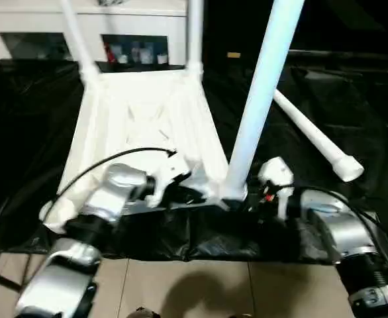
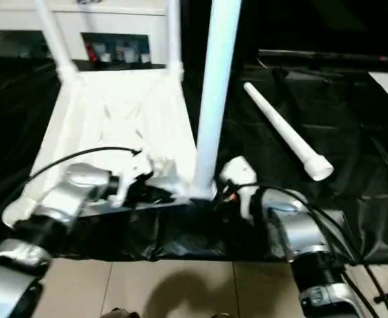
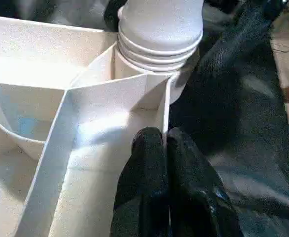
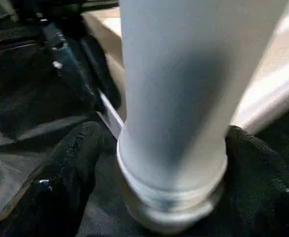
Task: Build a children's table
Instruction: Rotate leg to tighten
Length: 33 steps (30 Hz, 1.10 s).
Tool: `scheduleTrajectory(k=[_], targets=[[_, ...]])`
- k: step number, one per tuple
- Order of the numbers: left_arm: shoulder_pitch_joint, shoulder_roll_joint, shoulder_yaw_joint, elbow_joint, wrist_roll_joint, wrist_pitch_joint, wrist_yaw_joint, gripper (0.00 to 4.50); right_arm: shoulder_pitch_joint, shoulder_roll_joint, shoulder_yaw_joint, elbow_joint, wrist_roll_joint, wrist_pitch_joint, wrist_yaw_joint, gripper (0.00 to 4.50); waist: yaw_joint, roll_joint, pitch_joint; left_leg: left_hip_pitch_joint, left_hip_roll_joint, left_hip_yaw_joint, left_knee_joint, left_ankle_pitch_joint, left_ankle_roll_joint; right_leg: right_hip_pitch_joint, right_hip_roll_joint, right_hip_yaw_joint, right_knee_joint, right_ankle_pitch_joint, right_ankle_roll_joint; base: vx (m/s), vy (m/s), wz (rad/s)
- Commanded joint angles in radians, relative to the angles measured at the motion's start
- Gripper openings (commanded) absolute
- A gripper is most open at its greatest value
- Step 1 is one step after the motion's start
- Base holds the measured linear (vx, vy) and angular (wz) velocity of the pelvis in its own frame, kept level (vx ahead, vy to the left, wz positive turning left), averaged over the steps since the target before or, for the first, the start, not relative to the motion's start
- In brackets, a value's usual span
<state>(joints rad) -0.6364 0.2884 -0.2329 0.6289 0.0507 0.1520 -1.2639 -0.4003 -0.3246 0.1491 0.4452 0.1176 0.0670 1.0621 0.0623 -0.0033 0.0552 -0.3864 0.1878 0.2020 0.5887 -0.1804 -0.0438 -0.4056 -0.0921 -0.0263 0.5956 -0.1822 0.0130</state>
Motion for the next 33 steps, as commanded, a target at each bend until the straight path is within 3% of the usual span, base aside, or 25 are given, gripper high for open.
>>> scheduleTrajectory(k=[1, 3, 4, 6, 8, 10, 11, 12, 17, 19, 21, 22, 23, 24, 27, 29, 30, 31, 33], targets=[[-0.006, -0.017, -0.004, -0.038, -0.044, 0.005, -0.014, 0.00, -0.004, 0.021, 0.067, 0.003, 0.002, -0.009, 0.060, 3.83, 0.006, -0.020, -0.066, 0.022, 0.048, -0.016, -0.071, -0.166, 0.092, 0.038, -0.051, 0.023, -0.051, -0.132, -0.276, 0.000, 0.000, 0.00], [0.004, -0.003, -0.008, -0.056, -0.046, 0.010, -0.030, 0.00, -0.013, 0.026, 0.073, 0.011, 0.000, -0.009, 0.077, 3.70, 0.012, -0.018, -0.067, 0.024, 0.048, -0.012, -0.068, -0.142, 0.097, 0.037, -0.050, 0.024, -0.048, -0.094, -0.283, 0.000, 0.000, 0.00], [0.006, 0.000, -0.009, -0.059, -0.046, 0.011, -0.031, 0.00, -0.015, 0.029, 0.075, 0.012, 0.000, -0.007, 0.082, 3.60, 0.015, -0.028, -0.068, 0.023, 0.048, -0.011, -0.067, -0.127, 0.103, 0.039, -0.051, 0.023, -0.045, -0.077, -0.285, 0.000, 0.000, 0.00], [0.013, 0.006, -0.009, -0.072, -0.046, 0.016, -0.036, 0.00, -0.017, 0.032, 0.083, 0.011, 0.005, -0.002, 0.102, 3.53, 0.022, -0.024, -0.067, 0.026, 0.048, -0.011, -0.066, -0.119, 0.102, 0.037, -0.051, 0.023, -0.044, -0.078, -0.284, 0.000, 0.000, 0.00], [0.016, 0.005, -0.007, -0.076, -0.046, 0.018, -0.032, 0.00, -0.014, 0.032, 0.086, 0.009, 0.006, 0.002, 0.107, 3.21, 0.024, -0.027, -0.067, 0.026, 0.048, -0.010, -0.066, -0.118, 0.100, 0.039, -0.051, 0.023, -0.043, -0.076, -0.283, 0.000, 0.000, 0.00], [0.018, 0.005, -0.007, -0.080, -0.047, 0.020, -0.031, 0.00, -0.013, 0.031, 0.089, 0.008, 0.008, 0.003, 0.112, 3.21, 0.027, -0.029, -0.067, 0.025, 0.046, -0.010, -0.065, -0.110, 0.100, 0.040, -0.052, 0.023, -0.042, -0.069, -0.281, 0.000, 0.000, 0.00], [0.021, 0.001, -0.007, -0.083, -0.048, 0.022, -0.023, 0.00, -0.009, 0.030, 0.090, 0.007, 0.009, 0.004, 0.114, 3.05, 0.028, -0.029, -0.067, 0.025, 0.046, -0.010, -0.064, -0.109, 0.100, 0.041, -0.052, 0.023, -0.041, -0.070, -0.280, 0.000, 0.000, 0.00], [0.022, -0.012, -0.006, -0.085, -0.051, 0.026, -0.006, 0.00, -0.002, 0.031, 0.087, 0.007, 0.012, 0.009, 0.107, 2.95, 0.029, -0.022, -0.068, 0.025, 0.046, -0.011, -0.064, -0.109, 0.098, 0.041, -0.052, 0.023, -0.041, -0.070, -0.280, 0.000, 0.000, 0.00], [0.006, -0.058, 0.008, -0.064, -0.044, 0.031, 0.079, 0.00, 0.008, 0.052, 0.064, 0.020, 0.008, 0.017, 0.045, 2.70, 0.027, -0.023, -0.068, 0.024, 0.044, -0.011, -0.063, -0.112, 0.096, 0.042, -0.050, 0.023, -0.041, -0.061, -0.283, 0.000, 0.000, 0.00], [-0.029, -0.118, 0.030, -0.014, -0.020, 0.036, 0.219, 0.00, -0.026, 0.103, 0.024, 0.107, -0.055, 0.007, -0.166, 2.69, 0.021, -0.022, -0.064, 0.027, 0.042, -0.013, -0.067, -0.161, 0.066, 0.037, -0.051, 0.024, -0.053, -0.134, -0.275, 0.000, 0.000, 0.00], [-0.040, -0.139, 0.037, 0.001, -0.013, 0.036, 0.264, 0.00, -0.040, 0.119, 0.009, 0.138, -0.071, 0.006, -0.233, 2.68, 0.015, -0.026, -0.063, 0.024, 0.040, -0.018, -0.071, -0.202, 0.032, 0.044, -0.054, 0.023, -0.059, -0.217, -0.249, 0.000, 0.000, 0.00], [-0.042, -0.144, 0.039, 0.005, -0.013, 0.038, 0.274, 0.00, -0.043, 0.124, 0.006, 0.144, -0.073, 0.006, -0.248, 2.67, 0.012, -0.027, -0.061, 0.026, 0.039, -0.017, -0.072, -0.226, 0.025, 0.039, -0.054, 0.025, -0.065, -0.261, -0.232, 0.000, 0.000, 0.00], [-0.069, -0.201, 0.061, 0.043, -0.010, 0.053, 0.381, 0.00, -0.075, 0.172, -0.037, 0.205, -0.077, 0.034, -0.394, 2.67, 0.008, -0.017, -0.061, 0.029, 0.039, -0.018, -0.073, -0.237, 0.015, 0.035, -0.053, 0.026, -0.068, -0.276, -0.225, 0.000, 0.000, 0.00], [-0.069, -0.201, 0.061, 0.043, -0.010, 0.053, 0.381, 0.00, -0.075, 0.172, -0.037, 0.205, -0.077, 0.034, -0.394, 2.67, 0.003, -0.022, -0.061, 0.026, 0.036, -0.019, -0.073, -0.244, 0.008, 0.036, -0.051, 0.025, -0.070, -0.290, -0.217, 0.000, 0.000, 0.00], [-0.089, -0.253, 0.072, 0.074, -0.006, 0.064, 0.462, 0.00, -0.104, 0.222, -0.070, 0.246, -0.067, 0.063, -0.503, 2.67, 0.000, -0.019, -0.065, 0.024, 0.036, -0.019, -0.072, -0.219, 0.018, 0.040, -0.049, 0.024, -0.068, -0.250, -0.217, 0.000, 0.000, 0.00], [-0.094, -0.275, 0.069, 0.082, -0.001, 0.063, 0.488, 0.00, -0.115, 0.251, -0.070, 0.256, -0.067, 0.061, -0.528, 2.67, 0.001, -0.023, -0.068, 0.023, 0.034, -0.018, -0.068, -0.200, 0.035, 0.041, -0.049, 0.024, -0.065, -0.217, -0.221, 0.000, 0.000, 0.00], [-0.093, -0.289, 0.055, 0.082, 0.007, 0.055, 0.491, 0.00, -0.120, 0.275, -0.051, 0.259, -0.084, 0.031, -0.537, 2.67, 0.000, -0.013, -0.070, 0.019, 0.035, -0.019, -0.067, -0.177, 0.046, 0.042, -0.049, 0.023, -0.062, -0.178, -0.228, 0.000, 0.000, 0.00], [-0.091, -0.293, 0.038, 0.084, 0.016, 0.041, 0.485, 0.00, -0.123, 0.292, -0.041, 0.263, -0.086, 0.014, -0.526, 3.23, -0.001, -0.016, -0.070, 0.019, 0.034, -0.017, -0.066, -0.173, 0.050, 0.042, -0.048, 0.022, -0.063, -0.171, -0.228, 0.000, 0.000, 0.00], [-0.082, -0.284, 0.015, 0.073, 0.020, 0.017, 0.445, 0.00, -0.121, 0.301, -0.042, 0.255, -0.066, 0.012, -0.486, 3.37, 0.001, -0.014, -0.072, 0.019, 0.034, -0.017, -0.065, -0.163, 0.062, 0.044, -0.048, 0.022, -0.059, -0.151, -0.235, 0.000, 0.000, 0.00]])
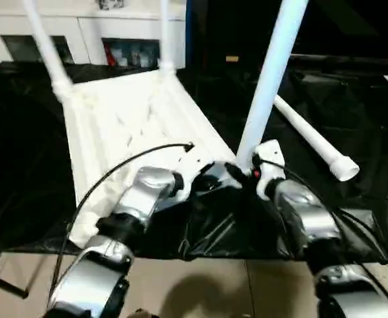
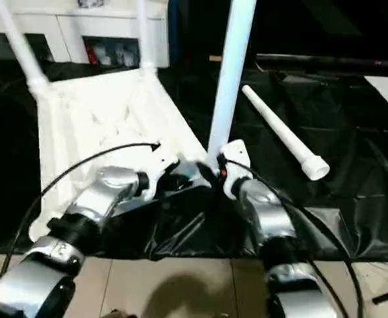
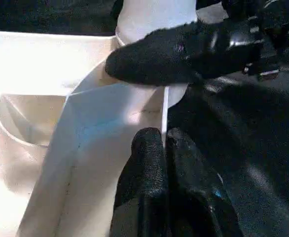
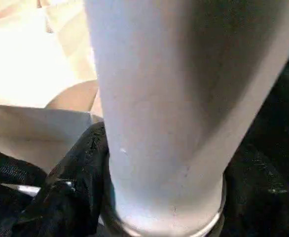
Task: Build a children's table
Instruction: Rotate leg to tighten
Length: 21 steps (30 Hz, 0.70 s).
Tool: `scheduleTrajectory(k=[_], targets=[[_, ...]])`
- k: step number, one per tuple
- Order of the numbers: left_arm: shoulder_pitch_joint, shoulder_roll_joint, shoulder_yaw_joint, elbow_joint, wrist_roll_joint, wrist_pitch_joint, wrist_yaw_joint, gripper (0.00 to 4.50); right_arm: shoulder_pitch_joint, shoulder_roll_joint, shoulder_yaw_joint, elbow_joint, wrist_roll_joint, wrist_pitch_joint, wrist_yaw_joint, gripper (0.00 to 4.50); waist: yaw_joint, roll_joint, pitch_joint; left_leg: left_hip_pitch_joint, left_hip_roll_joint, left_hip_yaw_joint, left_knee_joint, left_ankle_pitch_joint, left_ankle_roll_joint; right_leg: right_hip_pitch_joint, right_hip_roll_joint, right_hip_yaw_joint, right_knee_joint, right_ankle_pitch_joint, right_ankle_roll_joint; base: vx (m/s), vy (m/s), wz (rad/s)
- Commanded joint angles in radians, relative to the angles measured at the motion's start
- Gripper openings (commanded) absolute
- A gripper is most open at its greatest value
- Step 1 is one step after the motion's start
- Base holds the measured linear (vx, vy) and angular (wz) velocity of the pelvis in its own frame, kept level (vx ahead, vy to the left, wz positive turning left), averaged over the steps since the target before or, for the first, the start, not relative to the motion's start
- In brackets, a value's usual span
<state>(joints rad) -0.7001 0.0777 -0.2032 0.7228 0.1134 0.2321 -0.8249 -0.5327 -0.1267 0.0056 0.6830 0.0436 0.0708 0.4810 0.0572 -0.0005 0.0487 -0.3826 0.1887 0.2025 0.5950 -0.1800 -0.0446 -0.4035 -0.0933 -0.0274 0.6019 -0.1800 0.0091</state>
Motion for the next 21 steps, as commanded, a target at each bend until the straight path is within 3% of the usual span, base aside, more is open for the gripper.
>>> scheduleTrajectory(k=[1, 3, 5, 7, 8, 10, 11, 14, 17, 21], targets=[[-0.013, -0.064, -0.018, -0.030, -0.048, -0.071, -0.019, 0.00, 0.015, 0.095, 0.099, 0.008, 0.020, 0.014, 0.121, 3.46, 0.005, -0.016, -0.064, 0.014, 0.034, -0.018, -0.072, -0.165, 0.069, 0.042, -0.046, 0.022, -0.066, -0.148, -0.235, 0.000, 0.000, 0.00], [-0.004, -0.048, -0.023, -0.041, -0.054, -0.088, -0.064, 0.00, 0.022, 0.072, 0.107, -0.006, 0.014, 0.000, 0.152, 3.72, 0.003, -0.014, -0.064, 0.016, 0.035, -0.018, -0.072, -0.177, 0.072, 0.041, -0.046, 0.022, -0.066, -0.152, -0.239, 0.000, 0.000, 0.00], [-0.002, -0.042, -0.027, -0.044, -0.056, -0.094, -0.080, 0.00, 0.024, 0.063, 0.113, -0.009, 0.009, -0.010, 0.159, 3.80, 0.002, -0.013, -0.064, 0.016, 0.036, -0.018, -0.073, -0.187, 0.071, 0.041, -0.047, 0.022, -0.067, -0.158, -0.240, 0.000, 0.000, 0.00], [0.018, -0.014, -0.042, -0.081, -0.082, -0.106, -0.175, 0.00, 0.042, 0.022, 0.124, -0.038, 0.022, -0.027, 0.232, 3.80, 0.003, -0.008, -0.064, 0.018, 0.037, -0.019, -0.073, -0.195, 0.068, 0.041, -0.047, 0.023, -0.067, -0.154, -0.244, 0.000, 0.000, 0.00], [0.030, 0.004, -0.050, -0.104, -0.099, -0.107, -0.233, 0.00, 0.056, -0.008, 0.132, -0.061, 0.033, -0.040, 0.294, 3.80, 0.004, -0.012, -0.064, 0.016, 0.038, -0.019, -0.073, -0.200, 0.075, 0.045, -0.047, 0.021, -0.067, -0.148, -0.247, 0.000, 0.000, 0.00], [0.039, 0.025, -0.061, -0.126, -0.108, -0.099, -0.286, 0.00, 0.072, -0.039, 0.144, -0.085, 0.039, -0.061, 0.361, 3.80, 0.007, -0.008, -0.064, 0.019, 0.040, -0.017, -0.072, -0.198, 0.081, 0.041, -0.047, 0.022, -0.065, -0.131, -0.256, 0.000, 0.000, 0.00], [0.042, 0.041, -0.067, -0.132, -0.113, -0.096, -0.321, 0.00, 0.090, -0.067, 0.156, -0.116, 0.052, -0.062, 0.426, 3.80, 0.012, -0.001, -0.063, 0.025, 0.042, -0.016, -0.073, -0.212, 0.079, 0.038, -0.046, 0.022, -0.068, -0.136, -0.264, 0.000, 0.000, 0.00], [0.044, 0.060, -0.072, -0.136, -0.117, -0.093, -0.360, 0.00, 0.111, -0.102, 0.169, -0.157, 0.073, -0.052, 0.502, 3.80, 0.022, -0.003, -0.060, 0.022, 0.043, -0.014, -0.075, -0.215, 0.078, 0.041, -0.045, 0.020, -0.066, -0.143, -0.264, 0.000, 0.000, 0.00], [0.040, 0.090, -0.073, -0.128, -0.118, -0.095, -0.411, 0.00, 0.140, -0.159, 0.185, -0.218, 0.102, -0.037, 0.613, 3.80, 0.037, 0.000, -0.061, 0.027, 0.047, -0.014, -0.076, -0.227, 0.064, 0.037, -0.047, 0.020, -0.065, -0.157, -0.261, 0.000, 0.000, 0.00], [0.036, 0.109, -0.071, -0.122, -0.117, -0.098, -0.443, 0.00, 0.151, -0.187, 0.189, -0.246, 0.117, -0.016, 0.680, 3.65, 0.040, -0.002, -0.062, 0.023, 0.046, -0.015, -0.076, -0.218, 0.057, 0.039, -0.050, 0.018, -0.064, -0.153, -0.263, 0.000, 0.000, 0.00]])
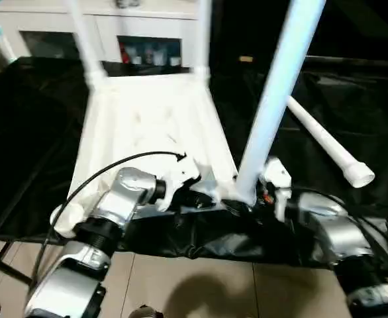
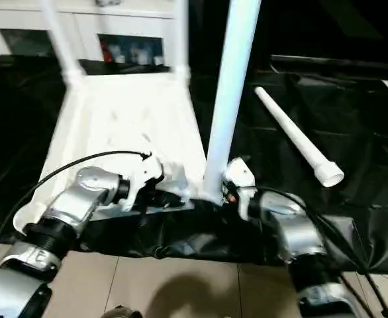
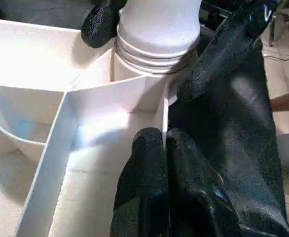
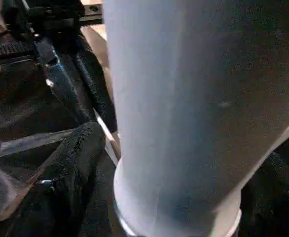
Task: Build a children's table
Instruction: Rotate leg to tighten
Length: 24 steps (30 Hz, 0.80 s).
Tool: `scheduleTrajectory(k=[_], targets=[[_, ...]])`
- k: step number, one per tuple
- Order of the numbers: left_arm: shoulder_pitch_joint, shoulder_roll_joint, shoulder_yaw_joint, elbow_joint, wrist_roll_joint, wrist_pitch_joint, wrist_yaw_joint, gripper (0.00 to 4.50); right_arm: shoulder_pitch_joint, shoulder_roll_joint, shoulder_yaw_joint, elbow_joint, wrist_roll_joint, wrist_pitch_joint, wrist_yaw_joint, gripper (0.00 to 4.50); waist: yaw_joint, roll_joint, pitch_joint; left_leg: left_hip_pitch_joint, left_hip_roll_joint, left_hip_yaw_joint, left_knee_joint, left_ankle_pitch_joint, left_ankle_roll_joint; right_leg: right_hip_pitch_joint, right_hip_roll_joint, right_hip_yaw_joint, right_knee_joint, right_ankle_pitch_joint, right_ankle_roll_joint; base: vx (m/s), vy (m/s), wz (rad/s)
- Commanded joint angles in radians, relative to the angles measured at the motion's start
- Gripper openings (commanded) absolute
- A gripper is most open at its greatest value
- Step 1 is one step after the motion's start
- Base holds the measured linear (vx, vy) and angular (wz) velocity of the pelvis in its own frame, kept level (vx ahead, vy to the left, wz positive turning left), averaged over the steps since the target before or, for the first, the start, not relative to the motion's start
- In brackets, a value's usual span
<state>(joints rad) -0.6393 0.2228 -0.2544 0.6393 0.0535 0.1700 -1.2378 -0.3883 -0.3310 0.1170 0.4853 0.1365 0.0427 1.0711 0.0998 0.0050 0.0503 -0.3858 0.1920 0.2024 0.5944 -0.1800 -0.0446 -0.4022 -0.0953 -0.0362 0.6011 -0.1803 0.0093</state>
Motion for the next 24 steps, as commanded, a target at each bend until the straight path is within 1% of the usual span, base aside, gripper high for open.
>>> scheduleTrajectory(k=[1, 2, 3, 4, 6, 7, 8, 10, 11, 12, 13, 14, 15, 16, 17, 18, 19, 20, 21, 23, 24], targets=[[-0.025, -0.035, -0.019, -0.038, -0.058, -0.036, -0.033, 0.00, 0.008, 0.015, 0.078, -0.050, 0.024, 0.013, 0.094, 3.65, -0.002, -0.008, -0.064, 0.025, 0.042, -0.015, -0.075, -0.213, 0.058, 0.040, -0.048, 0.026, -0.063, -0.155, -0.261, 0.000, 0.000, 0.00], [-0.026, -0.030, -0.019, -0.037, -0.058, -0.035, -0.040, 0.00, 0.009, 0.009, 0.082, -0.055, 0.026, 0.017, 0.107, 3.65, 0.000, -0.006, -0.065, 0.026, 0.043, -0.015, -0.074, -0.206, 0.059, 0.039, -0.048, 0.027, -0.061, -0.145, -0.264, 0.000, 0.000, 0.00], [-0.031, -0.018, -0.016, -0.028, -0.057, -0.036, -0.060, 0.00, 0.015, -0.007, 0.093, -0.067, 0.023, 0.023, 0.135, 3.48, 0.000, -0.005, -0.065, 0.025, 0.043, -0.015, -0.074, -0.204, 0.060, 0.039, -0.047, 0.026, -0.061, -0.140, -0.265, 0.000, 0.000, 0.00], [-0.033, -0.013, -0.014, -0.022, -0.056, -0.037, -0.065, 0.00, 0.018, -0.012, 0.099, -0.072, 0.019, 0.023, 0.141, 3.34, 0.002, -0.006, -0.065, 0.024, 0.043, -0.015, -0.074, -0.198, 0.063, 0.040, -0.046, 0.025, -0.060, -0.133, -0.264, 0.000, 0.000, 0.00], [-0.037, -0.013, -0.009, -0.014, -0.053, -0.043, -0.055, 0.00, 0.023, -0.010, 0.106, -0.076, 0.016, 0.023, 0.138, 3.18, 0.004, -0.005, -0.065, 0.025, 0.043, -0.015, -0.074, -0.202, 0.060, 0.038, -0.048, 0.026, -0.060, -0.133, -0.266, 0.000, 0.000, 0.00], [-0.037, -0.013, -0.008, -0.013, -0.053, -0.044, -0.053, 0.00, 0.024, -0.009, 0.107, -0.077, 0.016, 0.024, 0.137, 3.18, 0.005, -0.005, -0.065, 0.026, 0.043, -0.015, -0.074, -0.204, 0.058, 0.038, -0.048, 0.026, -0.061, -0.136, -0.266, 0.000, 0.000, 0.00], [-0.038, -0.018, -0.006, -0.008, -0.048, -0.046, -0.034, 0.00, 0.025, 0.000, 0.105, -0.074, 0.014, 0.026, 0.124, 2.95, 0.005, -0.004, -0.065, 0.026, 0.043, -0.016, -0.076, -0.212, 0.054, 0.038, -0.048, 0.026, -0.061, -0.144, -0.266, 0.000, 0.000, 0.00], [-0.040, -0.026, -0.004, -0.002, -0.041, -0.051, -0.004, 0.00, 0.024, 0.015, 0.099, -0.064, 0.009, 0.025, 0.101, 2.95, 0.005, -0.005, -0.065, 0.026, 0.043, -0.016, -0.076, -0.219, 0.048, 0.038, -0.049, 0.026, -0.062, -0.154, -0.262, 0.000, 0.000, 0.00], [-0.043, -0.036, 0.005, 0.005, -0.034, -0.049, 0.028, 0.00, 0.021, 0.028, 0.091, -0.052, 0.005, 0.033, 0.076, 2.79, 0.005, -0.005, -0.065, 0.026, 0.043, -0.016, -0.077, -0.222, 0.045, 0.038, -0.050, 0.027, -0.063, -0.161, -0.260, 0.000, 0.000, 0.00], [-0.045, -0.041, 0.009, 0.009, -0.032, -0.047, 0.044, 0.00, 0.019, 0.033, 0.087, -0.044, 0.001, 0.038, 0.062, 2.79, 0.004, -0.005, -0.063, 0.026, 0.043, -0.016, -0.077, -0.226, 0.044, 0.037, -0.049, 0.027, -0.064, -0.166, -0.259, 0.000, 0.000, 0.00], [-0.051, -0.053, 0.019, 0.017, -0.026, -0.045, 0.085, 0.00, 0.009, 0.048, 0.078, -0.018, -0.017, 0.034, 0.006, 2.76, 0.002, -0.005, -0.063, 0.026, 0.043, -0.017, -0.078, -0.234, 0.036, 0.036, -0.050, 0.027, -0.065, -0.181, -0.256, 0.000, 0.000, 0.00], [-0.056, -0.064, 0.027, 0.025, -0.021, -0.038, 0.124, 0.00, -0.001, 0.063, 0.069, 0.009, -0.034, 0.029, -0.050, 2.74, -0.001, -0.007, -0.061, 0.026, 0.040, -0.018, -0.081, -0.251, 0.027, 0.036, -0.051, 0.026, -0.070, -0.215, -0.248, 0.000, 0.000, 0.00], [-0.063, -0.079, 0.038, 0.034, -0.015, -0.029, 0.173, 0.00, -0.014, 0.082, 0.058, 0.043, -0.056, 0.022, -0.124, 2.74, -0.005, -0.006, -0.060, 0.026, 0.040, -0.019, -0.082, -0.255, 0.016, 0.034, -0.051, 0.027, -0.070, -0.231, -0.244, 0.000, 0.000, 0.00], [-0.066, -0.088, 0.042, 0.039, -0.011, -0.027, 0.198, 0.00, -0.025, 0.095, 0.050, 0.068, -0.073, 0.016, -0.181, 2.72, -0.013, -0.008, -0.060, 0.027, 0.038, -0.022, -0.084, -0.274, 0.001, 0.034, -0.053, 0.026, -0.075, -0.272, -0.233, 0.000, 0.000, 0.00], [-0.069, -0.106, 0.047, 0.044, -0.002, -0.015, 0.246, 0.00, -0.051, 0.128, 0.023, 0.121, -0.090, 0.018, -0.298, 2.72, -0.023, -0.007, -0.060, 0.023, 0.037, -0.024, -0.085, -0.276, -0.012, 0.035, -0.054, 0.026, -0.074, -0.288, -0.225, 0.000, 0.000, 0.00], [-0.069, -0.106, 0.047, 0.044, -0.002, -0.015, 0.246, 0.00, -0.051, 0.128, 0.023, 0.121, -0.090, 0.018, -0.298, 2.72, -0.026, -0.007, -0.059, 0.020, 0.035, -0.025, -0.087, -0.278, -0.014, 0.038, -0.053, 0.025, -0.077, -0.299, -0.218, 0.000, 0.000, 0.00], [-0.073, -0.131, 0.056, 0.050, 0.000, 0.001, 0.298, 0.00, -0.075, 0.163, -0.003, 0.165, -0.091, 0.028, -0.393, 2.72, -0.030, -0.008, -0.060, 0.022, 0.036, -0.025, -0.086, -0.281, -0.011, 0.036, -0.053, 0.025, -0.079, -0.305, -0.209, 0.000, 0.000, 0.00], [-0.073, -0.138, 0.059, 0.052, -0.001, 0.005, 0.312, 0.00, -0.081, 0.172, -0.009, 0.175, -0.090, 0.030, -0.416, 2.72, -0.036, -0.008, -0.059, 0.023, 0.034, -0.025, -0.086, -0.292, -0.008, 0.033, -0.051, 0.025, -0.083, -0.312, -0.207, 0.000, 0.000, 0.00], [-0.075, -0.150, 0.064, 0.056, -0.001, 0.013, 0.338, 0.00, -0.090, 0.185, -0.016, 0.188, -0.090, 0.038, -0.448, 2.72, -0.038, -0.006, -0.061, 0.024, 0.034, -0.025, -0.084, -0.288, -0.006, 0.034, -0.050, 0.025, -0.082, -0.308, -0.207, 0.000, 0.000, 0.00], [-0.076, -0.163, 0.068, 0.060, 0.001, 0.019, 0.372, 0.00, -0.099, 0.201, -0.023, 0.200, -0.094, 0.046, -0.483, 2.72, -0.043, -0.007, -0.062, 0.020, 0.033, -0.023, -0.082, -0.264, 0.010, 0.036, -0.048, 0.025, -0.079, -0.263, -0.214, 0.000, 0.000, 0.00], [-0.079, -0.186, 0.077, 0.065, 0.005, 0.027, 0.429, 0.00, -0.113, 0.227, -0.030, 0.217, -0.100, 0.056, -0.529, 2.72, -0.044, -0.004, -0.063, 0.021, 0.034, -0.022, -0.081, -0.247, 0.016, 0.036, -0.048, 0.026, -0.077, -0.236, -0.221, 0.000, 0.000, 0.00]])
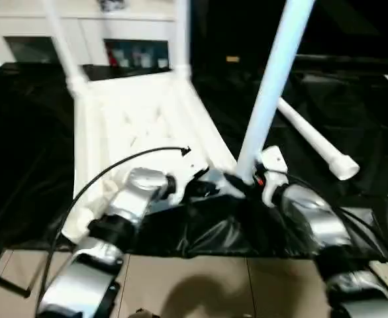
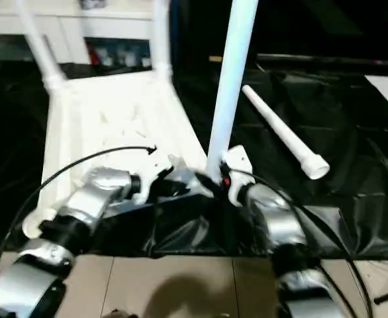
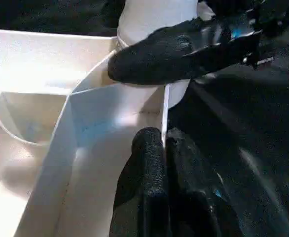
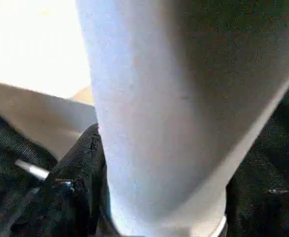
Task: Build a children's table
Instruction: Rotate leg to tighten
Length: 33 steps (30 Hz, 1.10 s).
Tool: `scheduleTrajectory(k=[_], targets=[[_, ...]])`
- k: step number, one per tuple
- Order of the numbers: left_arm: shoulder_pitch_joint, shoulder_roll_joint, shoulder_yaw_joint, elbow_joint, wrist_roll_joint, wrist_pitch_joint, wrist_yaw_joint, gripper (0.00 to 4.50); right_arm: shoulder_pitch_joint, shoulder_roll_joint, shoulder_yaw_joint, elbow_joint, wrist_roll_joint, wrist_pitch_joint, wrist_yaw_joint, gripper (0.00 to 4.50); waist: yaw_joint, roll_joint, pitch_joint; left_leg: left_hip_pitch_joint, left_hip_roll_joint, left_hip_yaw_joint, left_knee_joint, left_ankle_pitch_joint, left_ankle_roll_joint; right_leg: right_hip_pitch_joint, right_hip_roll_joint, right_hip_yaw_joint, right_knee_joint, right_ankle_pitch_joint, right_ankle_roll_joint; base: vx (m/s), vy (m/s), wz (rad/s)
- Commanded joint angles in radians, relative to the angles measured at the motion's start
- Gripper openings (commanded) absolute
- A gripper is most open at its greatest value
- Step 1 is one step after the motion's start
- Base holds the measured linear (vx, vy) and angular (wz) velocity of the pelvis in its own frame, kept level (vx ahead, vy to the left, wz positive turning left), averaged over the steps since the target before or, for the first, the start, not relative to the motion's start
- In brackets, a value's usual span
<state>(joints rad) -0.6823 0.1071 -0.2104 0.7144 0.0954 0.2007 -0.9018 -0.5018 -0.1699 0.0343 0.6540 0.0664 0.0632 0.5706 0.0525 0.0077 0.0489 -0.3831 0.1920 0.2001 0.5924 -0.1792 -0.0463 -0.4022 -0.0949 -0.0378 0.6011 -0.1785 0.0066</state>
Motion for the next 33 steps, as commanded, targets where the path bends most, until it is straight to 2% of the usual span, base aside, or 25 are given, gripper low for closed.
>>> scheduleTrajectory(k=[1, 4, 5, 6, 8, 12, 15, 18, 25, 28, 29, 33], targets=[[-0.036, -0.070, 0.033, -0.010, -0.037, -0.004, 0.093, 0.00, 0.001, 0.066, 0.053, 0.048, -0.030, 0.036, -0.029, 2.72, 0.002, -0.008, -0.062, 0.017, 0.033, -0.020, -0.079, -0.239, 0.020, 0.037, -0.047, 0.027, -0.075, -0.224, -0.222, 0.000, 0.000, 0.00], [-0.038, -0.109, 0.038, -0.007, -0.038, 0.005, 0.146, 0.00, -0.022, 0.115, 0.054, 0.084, -0.040, 0.015, -0.062, 2.72, 0.002, -0.009, -0.066, 0.014, 0.032, -0.019, -0.074, -0.192, 0.041, 0.042, -0.046, 0.025, -0.068, -0.154, -0.239, 0.000, 0.000, 0.00], [-0.038, -0.111, 0.035, -0.008, -0.039, 0.005, 0.144, 0.00, -0.023, 0.119, 0.056, 0.086, -0.038, 0.010, -0.058, 3.28, 0.002, -0.008, -0.067, 0.014, 0.032, -0.017, -0.073, -0.182, 0.052, 0.043, -0.046, 0.025, -0.067, -0.135, -0.244, 0.000, 0.000, 0.00], [-0.037, -0.111, 0.031, -0.009, -0.038, 0.003, 0.140, 0.00, -0.023, 0.121, 0.059, 0.087, -0.037, -0.001, -0.049, 3.28, 0.003, -0.007, -0.067, 0.014, 0.032, -0.017, -0.072, -0.177, 0.063, 0.044, -0.046, 0.025, -0.066, -0.125, -0.247, 0.000, 0.000, 0.00], [-0.036, -0.106, 0.025, -0.011, -0.035, -0.006, 0.128, 0.00, -0.022, 0.118, 0.063, 0.083, -0.031, -0.006, -0.032, 3.51, 0.003, -0.003, -0.067, 0.014, 0.032, -0.017, -0.072, -0.175, 0.071, 0.043, -0.046, 0.025, -0.066, -0.120, -0.250, 0.000, 0.000, 0.00], [-0.028, -0.077, 0.007, -0.022, -0.040, -0.031, 0.060, 0.00, -0.013, 0.089, 0.077, 0.057, -0.035, -0.022, 0.020, 3.85, 0.002, -0.002, -0.066, 0.016, 0.033, -0.017, -0.074, -0.209, 0.066, 0.043, -0.046, 0.025, -0.072, -0.162, -0.245, 0.000, 0.000, 0.00], [-0.023, -0.051, -0.003, -0.030, -0.046, -0.053, -0.004, 0.00, 0.009, 0.052, 0.098, 0.014, -0.025, -0.041, 0.124, 3.85, 0.003, -0.001, -0.066, 0.017, 0.034, -0.018, -0.074, -0.208, 0.067, 0.044, -0.046, 0.025, -0.071, -0.149, -0.244, 0.000, 0.000, 0.00], [-0.021, -0.016, -0.012, -0.039, -0.061, -0.071, -0.092, 0.00, 0.046, -0.004, 0.123, -0.057, 0.010, -0.047, 0.265, 3.85, 0.009, -0.002, -0.067, 0.017, 0.035, -0.015, -0.071, -0.194, 0.088, 0.045, -0.045, 0.026, -0.066, -0.103, -0.258, 0.000, 0.000, 0.00], [-0.018, 0.050, -0.034, -0.049, -0.078, -0.085, -0.260, 0.00, 0.102, -0.106, 0.155, -0.180, 0.064, -0.011, 0.495, 3.85, 0.023, -0.001, -0.064, 0.017, 0.041, -0.014, -0.074, -0.201, 0.087, 0.045, -0.045, 0.024, -0.066, -0.131, -0.264, 0.000, 0.000, 0.00], [-0.017, 0.075, -0.046, -0.047, -0.082, -0.084, -0.325, 0.00, 0.117, -0.142, 0.169, -0.221, 0.081, 0.012, 0.567, 3.71, 0.037, 0.000, -0.067, 0.021, 0.043, -0.013, -0.071, -0.188, 0.086, 0.043, -0.045, 0.024, -0.062, -0.112, -0.270, 0.000, 0.000, 0.00], [-0.017, 0.083, -0.051, -0.046, -0.082, -0.087, -0.342, 0.00, 0.120, -0.150, 0.173, -0.229, 0.085, 0.020, 0.583, 3.55, 0.039, 0.001, -0.068, 0.020, 0.043, -0.012, -0.070, -0.177, 0.088, 0.042, -0.046, 0.024, -0.058, -0.091, -0.275, 0.000, 0.000, 0.00], [-0.017, 0.095, -0.054, -0.039, -0.081, -0.092, -0.366, 0.00, 0.126, -0.161, 0.179, -0.245, 0.086, 0.027, 0.607, 3.52, 0.045, 0.001, -0.067, 0.021, 0.043, -0.012, -0.070, -0.179, 0.085, 0.040, -0.047, 0.024, -0.058, -0.092, -0.280, 0.000, 0.000, 0.00]])
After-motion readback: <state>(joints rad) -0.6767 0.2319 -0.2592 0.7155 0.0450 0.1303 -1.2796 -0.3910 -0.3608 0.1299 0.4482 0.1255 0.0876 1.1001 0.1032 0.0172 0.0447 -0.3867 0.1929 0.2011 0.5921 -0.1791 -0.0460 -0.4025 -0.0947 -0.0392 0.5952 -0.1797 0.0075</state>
